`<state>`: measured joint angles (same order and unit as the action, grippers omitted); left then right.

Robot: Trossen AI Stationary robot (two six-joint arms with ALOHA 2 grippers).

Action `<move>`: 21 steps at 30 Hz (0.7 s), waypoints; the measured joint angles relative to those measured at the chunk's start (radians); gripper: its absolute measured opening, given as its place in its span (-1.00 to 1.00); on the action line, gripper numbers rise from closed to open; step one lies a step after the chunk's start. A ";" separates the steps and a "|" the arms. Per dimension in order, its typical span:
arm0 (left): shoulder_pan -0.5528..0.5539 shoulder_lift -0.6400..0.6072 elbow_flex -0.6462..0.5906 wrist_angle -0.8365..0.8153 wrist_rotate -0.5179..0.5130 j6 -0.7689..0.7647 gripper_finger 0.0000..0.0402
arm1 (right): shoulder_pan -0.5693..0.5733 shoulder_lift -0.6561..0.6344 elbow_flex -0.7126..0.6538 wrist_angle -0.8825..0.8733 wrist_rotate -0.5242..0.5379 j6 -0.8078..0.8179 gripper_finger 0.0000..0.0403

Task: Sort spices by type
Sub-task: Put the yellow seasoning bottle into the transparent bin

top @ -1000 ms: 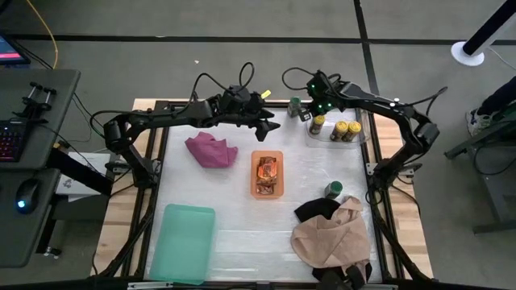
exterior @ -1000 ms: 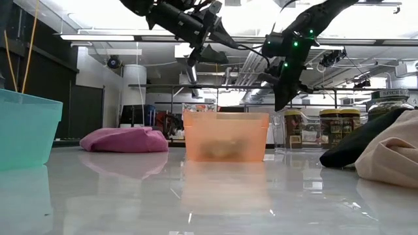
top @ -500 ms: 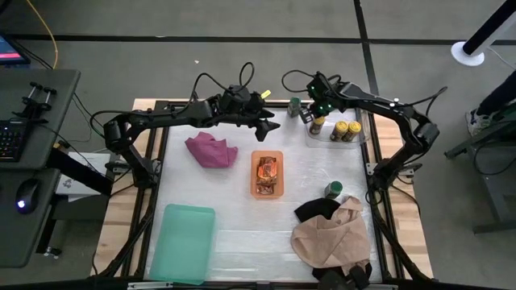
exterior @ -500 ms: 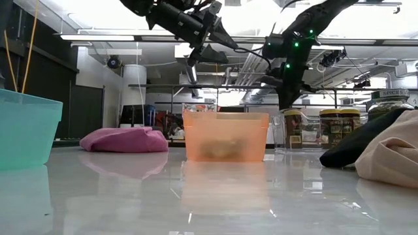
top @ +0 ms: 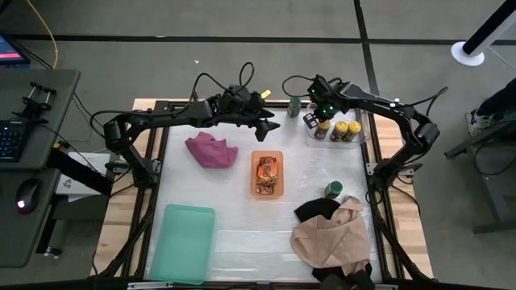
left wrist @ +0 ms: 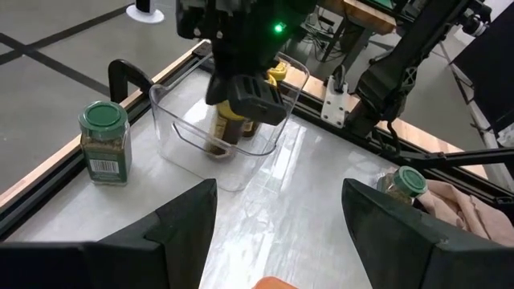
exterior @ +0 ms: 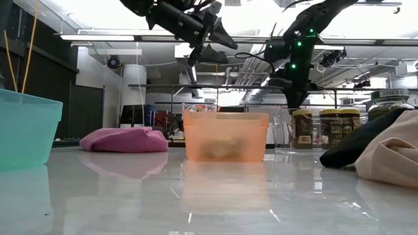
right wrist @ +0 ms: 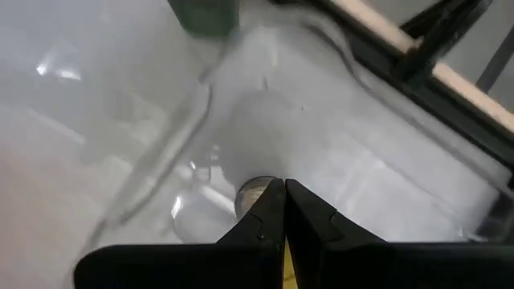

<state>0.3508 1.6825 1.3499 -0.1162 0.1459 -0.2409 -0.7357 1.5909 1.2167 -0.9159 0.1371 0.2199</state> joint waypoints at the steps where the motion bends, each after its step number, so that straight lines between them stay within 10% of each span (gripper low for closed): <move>1: 0.000 0.000 0.000 0.000 0.000 0.000 0.27 | 0.000 0.000 0.000 -0.013 0.000 -0.004 -1.00; 11: 0.000 0.000 0.000 0.000 0.000 0.000 0.27 | 0.000 -0.003 -0.002 -0.050 0.011 -0.039 -1.00; 21: 0.070 -0.129 0.000 -0.123 0.004 0.061 0.27 | -0.005 -0.146 -0.001 0.309 -0.084 -0.039 -1.00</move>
<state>0.4207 1.5538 1.3499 -0.2388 0.1496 -0.1800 -0.7407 1.4451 1.2160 -0.6069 0.0535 0.1813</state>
